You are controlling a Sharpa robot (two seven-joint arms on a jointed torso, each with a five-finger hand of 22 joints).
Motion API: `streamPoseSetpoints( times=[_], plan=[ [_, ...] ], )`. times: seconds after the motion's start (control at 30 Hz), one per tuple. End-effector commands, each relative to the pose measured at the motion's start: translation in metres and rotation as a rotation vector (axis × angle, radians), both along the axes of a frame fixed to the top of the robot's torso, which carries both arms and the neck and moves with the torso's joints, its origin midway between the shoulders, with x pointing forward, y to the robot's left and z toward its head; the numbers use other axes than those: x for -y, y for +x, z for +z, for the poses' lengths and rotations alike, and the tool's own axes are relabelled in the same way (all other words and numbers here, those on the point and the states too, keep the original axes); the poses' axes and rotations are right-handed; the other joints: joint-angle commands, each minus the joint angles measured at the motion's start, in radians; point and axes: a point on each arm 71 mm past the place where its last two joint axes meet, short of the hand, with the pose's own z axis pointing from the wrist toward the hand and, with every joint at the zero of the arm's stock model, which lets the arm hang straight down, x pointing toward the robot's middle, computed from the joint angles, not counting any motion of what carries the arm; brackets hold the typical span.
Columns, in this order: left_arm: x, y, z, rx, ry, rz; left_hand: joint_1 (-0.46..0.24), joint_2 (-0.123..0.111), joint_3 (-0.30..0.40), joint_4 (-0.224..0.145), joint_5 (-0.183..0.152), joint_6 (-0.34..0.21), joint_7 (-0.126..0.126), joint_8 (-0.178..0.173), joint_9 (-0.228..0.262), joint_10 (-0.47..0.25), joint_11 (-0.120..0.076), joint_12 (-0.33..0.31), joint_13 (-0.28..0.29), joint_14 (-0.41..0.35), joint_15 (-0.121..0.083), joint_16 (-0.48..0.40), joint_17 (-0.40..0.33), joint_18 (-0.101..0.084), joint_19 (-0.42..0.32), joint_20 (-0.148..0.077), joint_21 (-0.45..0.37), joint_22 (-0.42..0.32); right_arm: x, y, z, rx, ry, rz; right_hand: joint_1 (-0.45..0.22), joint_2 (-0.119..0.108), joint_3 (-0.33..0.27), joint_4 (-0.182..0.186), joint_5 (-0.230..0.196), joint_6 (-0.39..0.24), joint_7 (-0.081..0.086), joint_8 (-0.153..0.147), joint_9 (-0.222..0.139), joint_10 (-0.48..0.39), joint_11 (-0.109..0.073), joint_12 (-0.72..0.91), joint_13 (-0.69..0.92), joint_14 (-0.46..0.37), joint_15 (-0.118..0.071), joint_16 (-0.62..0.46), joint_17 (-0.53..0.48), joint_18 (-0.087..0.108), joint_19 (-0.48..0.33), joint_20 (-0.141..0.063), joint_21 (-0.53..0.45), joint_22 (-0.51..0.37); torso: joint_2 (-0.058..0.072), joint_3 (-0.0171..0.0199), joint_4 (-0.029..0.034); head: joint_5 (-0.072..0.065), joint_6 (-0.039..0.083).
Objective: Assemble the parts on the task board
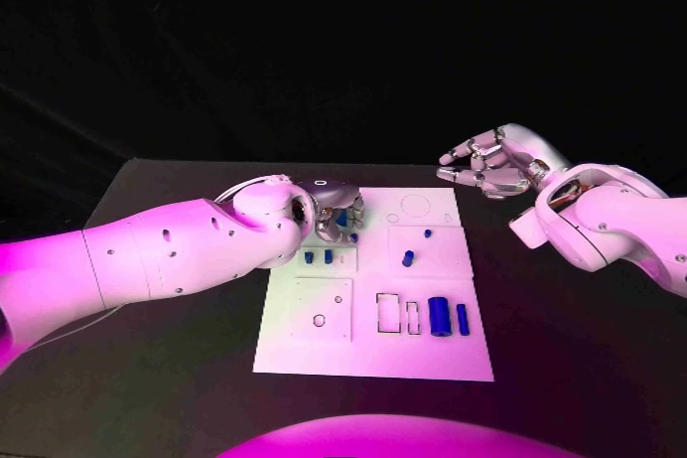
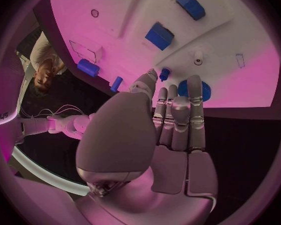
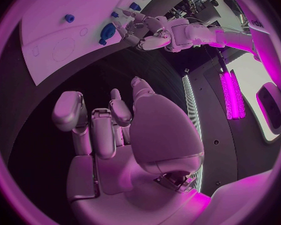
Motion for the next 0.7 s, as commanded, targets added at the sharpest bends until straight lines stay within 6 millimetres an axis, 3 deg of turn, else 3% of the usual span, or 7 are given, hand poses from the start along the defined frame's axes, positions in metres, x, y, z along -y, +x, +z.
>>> streamPoseSetpoints(
  times=[0.03,0.7],
  plan=[
    [0.0023,-0.0007,-0.0041,-0.019,0.026,-0.006,0.009,0.009,0.007,0.001,0.002,0.012,0.000,-0.009,-0.004,0.011,0.000,-0.011,-0.009,0.006,0.000,0.007,-0.003,0.014,0.007,-0.003,0.006,0.002,-0.0015,-0.0004,0.0004,0.009,-0.001,0.010,0.002,0.008,-0.002,-0.006,0.005,-0.006,-0.001,0.004,-0.001,-0.001,-0.002,-0.004,-0.001,0.049,-0.007,-0.003,0.028,0.020,-0.003,-0.005,-0.005,-0.001,0.000,-0.0002,0.0011,-0.001,0.000],
    [0.0008,0.0038,-0.0095,-0.050,0.012,0.018,0.055,0.039,0.111,-0.008,0.003,0.072,0.005,-0.061,-0.027,0.087,-0.009,-0.083,-0.069,0.032,-0.009,0.054,0.006,0.014,0.007,-0.010,0.039,0.025,-0.0028,-0.0008,0.0004,0.008,-0.001,0.014,0.002,0.008,-0.002,-0.006,0.005,-0.006,-0.001,0.004,-0.001,-0.001,-0.002,-0.004,-0.001,0.049,-0.007,-0.003,0.028,0.020,-0.003,-0.005,-0.005,-0.001,-0.001,0.0004,0.0009,0.003,-0.006]
  ],
)
